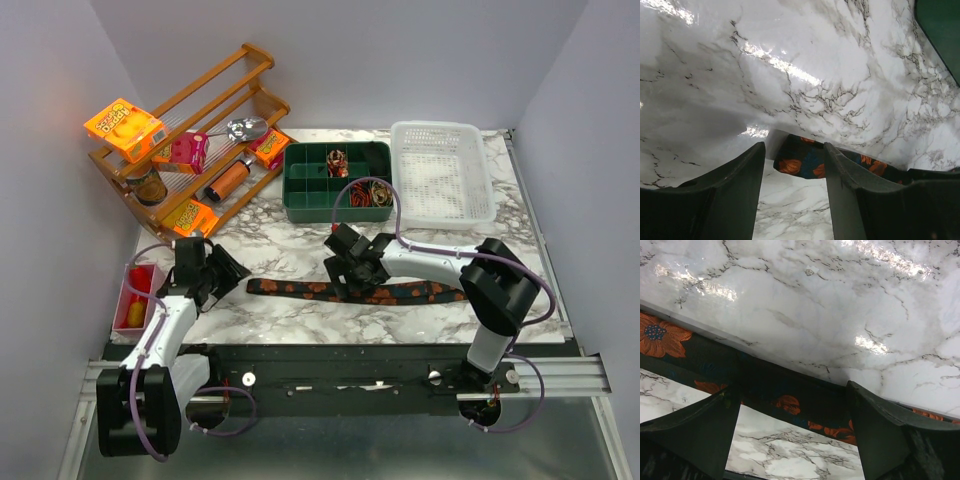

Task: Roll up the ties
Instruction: Flatten out the tie at the center of the board, then roll the tie at the center of the board.

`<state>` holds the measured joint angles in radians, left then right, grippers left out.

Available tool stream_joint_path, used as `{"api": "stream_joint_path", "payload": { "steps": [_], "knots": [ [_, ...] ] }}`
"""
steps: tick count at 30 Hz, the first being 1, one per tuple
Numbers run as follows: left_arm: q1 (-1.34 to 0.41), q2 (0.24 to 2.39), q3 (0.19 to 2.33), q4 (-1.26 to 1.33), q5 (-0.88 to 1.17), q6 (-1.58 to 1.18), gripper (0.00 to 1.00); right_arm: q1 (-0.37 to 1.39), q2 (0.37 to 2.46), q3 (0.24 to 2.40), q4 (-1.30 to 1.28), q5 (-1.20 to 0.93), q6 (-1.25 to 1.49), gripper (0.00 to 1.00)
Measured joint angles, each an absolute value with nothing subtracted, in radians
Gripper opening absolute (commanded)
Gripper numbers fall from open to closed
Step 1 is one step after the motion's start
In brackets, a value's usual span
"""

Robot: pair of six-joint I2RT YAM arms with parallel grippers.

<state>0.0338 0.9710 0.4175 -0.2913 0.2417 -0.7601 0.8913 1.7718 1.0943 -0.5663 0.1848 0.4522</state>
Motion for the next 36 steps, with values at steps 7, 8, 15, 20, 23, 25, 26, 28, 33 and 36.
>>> {"api": "stream_joint_path", "payload": {
  "steps": [7, 8, 15, 20, 23, 25, 26, 28, 33, 36],
  "knots": [
    [0.036, 0.935, 0.332, -0.205, 0.276, -0.76, 0.6, 0.891, 1.77, 1.095, -0.563, 0.195, 0.414, 0.96],
    [0.037, 0.933, 0.328, -0.2, 0.279, -0.76, 0.6, 0.891, 1.77, 1.095, -0.562, 0.195, 0.406, 0.96],
    [0.037, 0.89, 0.324, -0.175, 0.283, -0.76, 0.6, 0.891, 1.758, 1.089, -0.562, 0.198, 0.311, 0.99],
    [0.037, 0.875, 0.324, -0.171, 0.285, -0.76, 0.61, 0.891, 1.739, 1.075, -0.58, 0.206, 0.254, 0.99],
    [0.038, 0.892, 0.324, -0.157, 0.299, -0.76, 0.61, 0.891, 1.724, 1.069, -0.606, 0.217, 0.226, 0.99],
    [0.038, 0.908, 0.324, -0.144, 0.313, -0.76, 0.6, 0.891, 1.713, 1.068, -0.629, 0.216, 0.213, 0.99],
    [0.038, 0.913, 0.322, -0.134, 0.323, -0.76, 0.6, 0.891, 1.702, 1.068, -0.64, 0.215, 0.206, 0.99],
    [0.037, 0.917, 0.314, -0.11, 0.34, -0.76, 0.59, 0.891, 1.68, 1.07, -0.648, 0.205, 0.196, 0.99],
    [0.031, 0.936, 0.3, -0.067, 0.371, -0.76, 0.57, 0.891, 1.644, 1.127, -0.652, 0.128, 0.18, 0.96],
    [0.026, 0.937, 0.292, -0.057, 0.375, -0.76, 0.57, 0.895, 1.651, 1.185, -0.643, 0.072, 0.181, 0.92]
  ]
}}
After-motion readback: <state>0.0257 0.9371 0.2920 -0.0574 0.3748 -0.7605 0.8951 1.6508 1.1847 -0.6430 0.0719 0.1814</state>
